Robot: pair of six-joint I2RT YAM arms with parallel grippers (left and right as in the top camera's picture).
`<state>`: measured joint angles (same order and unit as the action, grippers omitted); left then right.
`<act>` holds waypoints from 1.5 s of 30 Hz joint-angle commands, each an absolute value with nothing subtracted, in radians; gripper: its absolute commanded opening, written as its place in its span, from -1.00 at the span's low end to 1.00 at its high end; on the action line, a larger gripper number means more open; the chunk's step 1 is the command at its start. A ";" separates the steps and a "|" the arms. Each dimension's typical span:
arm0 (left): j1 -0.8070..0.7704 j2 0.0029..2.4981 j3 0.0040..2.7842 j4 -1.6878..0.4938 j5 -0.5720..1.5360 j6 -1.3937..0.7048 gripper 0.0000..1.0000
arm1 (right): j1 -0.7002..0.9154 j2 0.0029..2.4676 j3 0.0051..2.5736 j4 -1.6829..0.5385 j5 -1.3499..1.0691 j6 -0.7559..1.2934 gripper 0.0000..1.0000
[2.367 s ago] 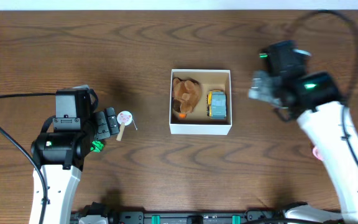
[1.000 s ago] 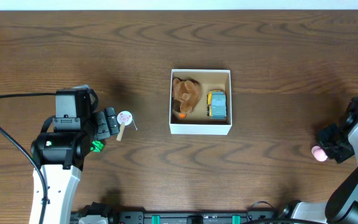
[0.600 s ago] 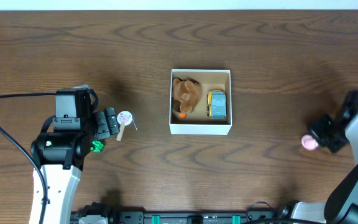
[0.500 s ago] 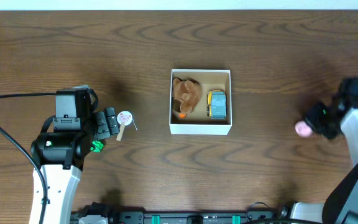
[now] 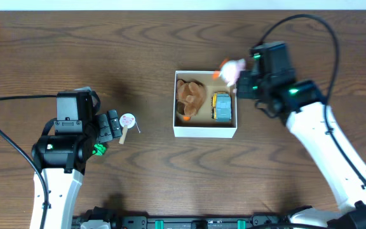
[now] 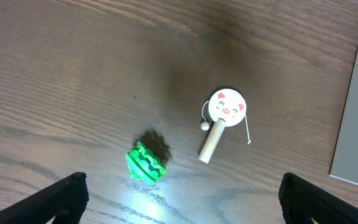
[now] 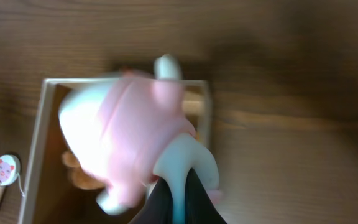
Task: Pack container
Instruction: 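Carry the pink plush with the right gripper and release it into the box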
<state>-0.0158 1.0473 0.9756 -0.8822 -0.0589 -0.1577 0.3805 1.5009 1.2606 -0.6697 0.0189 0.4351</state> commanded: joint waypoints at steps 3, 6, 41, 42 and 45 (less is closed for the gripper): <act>-0.012 1.052 0.987 -0.881 -0.063 -0.163 0.96 | 0.490 1.612 1.266 -0.591 0.105 0.546 -0.97; -0.012 1.052 0.987 -0.881 -0.063 -0.163 0.96 | 0.514 1.681 1.266 -0.517 0.105 0.546 -0.97; -0.012 1.051 0.987 -0.882 -0.063 -0.163 0.96 | 0.395 1.462 1.274 -0.529 0.292 0.562 0.84; -0.012 1.051 0.987 -0.882 -0.063 -0.163 0.96 | 0.347 1.430 1.274 -0.549 0.273 0.565 0.98; -0.012 1.051 0.987 -0.882 -0.064 -0.163 0.96 | 0.185 1.364 1.274 -0.626 0.192 0.559 0.98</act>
